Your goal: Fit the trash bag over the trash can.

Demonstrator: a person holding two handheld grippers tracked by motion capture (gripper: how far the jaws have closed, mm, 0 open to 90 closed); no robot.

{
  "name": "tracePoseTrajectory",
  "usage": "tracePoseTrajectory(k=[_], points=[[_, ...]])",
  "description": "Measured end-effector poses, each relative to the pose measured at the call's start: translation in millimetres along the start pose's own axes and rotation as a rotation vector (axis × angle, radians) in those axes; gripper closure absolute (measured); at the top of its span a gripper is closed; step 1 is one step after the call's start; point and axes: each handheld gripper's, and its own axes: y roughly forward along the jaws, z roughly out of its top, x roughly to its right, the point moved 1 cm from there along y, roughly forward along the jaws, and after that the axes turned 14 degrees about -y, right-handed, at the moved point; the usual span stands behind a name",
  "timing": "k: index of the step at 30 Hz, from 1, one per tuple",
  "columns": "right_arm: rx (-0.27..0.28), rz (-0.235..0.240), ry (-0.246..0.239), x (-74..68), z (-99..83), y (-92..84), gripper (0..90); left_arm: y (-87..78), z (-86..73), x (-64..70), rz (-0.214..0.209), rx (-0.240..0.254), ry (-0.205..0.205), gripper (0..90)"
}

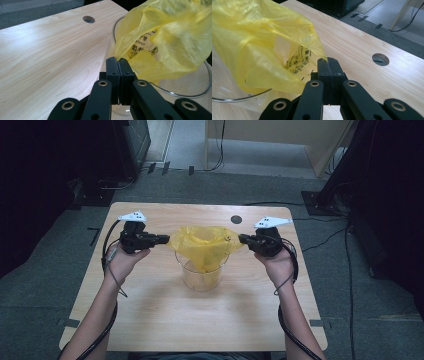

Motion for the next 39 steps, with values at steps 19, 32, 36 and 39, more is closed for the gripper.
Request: tracePoseTrajectory(k=[19, 32, 36, 39], points=[[-0.008, -0.016, -0.077, 1.9, 0.4, -3.4, 69.6, 0.1, 0.3, -1.7, 0.016, 0.016, -0.006, 74.9], [0.144, 0.053, -0.010, 5.3, 6.8, -10.4, 43.1, -3.4, 7.4, 12.3, 0.008, 0.083, 0.090, 42.0], [0.187, 0.077, -0.009, 4.7, 8.4, -11.0, 45.1, -5.4, 11.2, 15.5, -0.008, 0.101, 0.112, 41.3], [0.196, 0.072, -0.014, 1.8, 11.3, -9.2, 50.4, -5.4, 14.3, 16.7, -0.026, 0.105, 0.103, 54.2]])
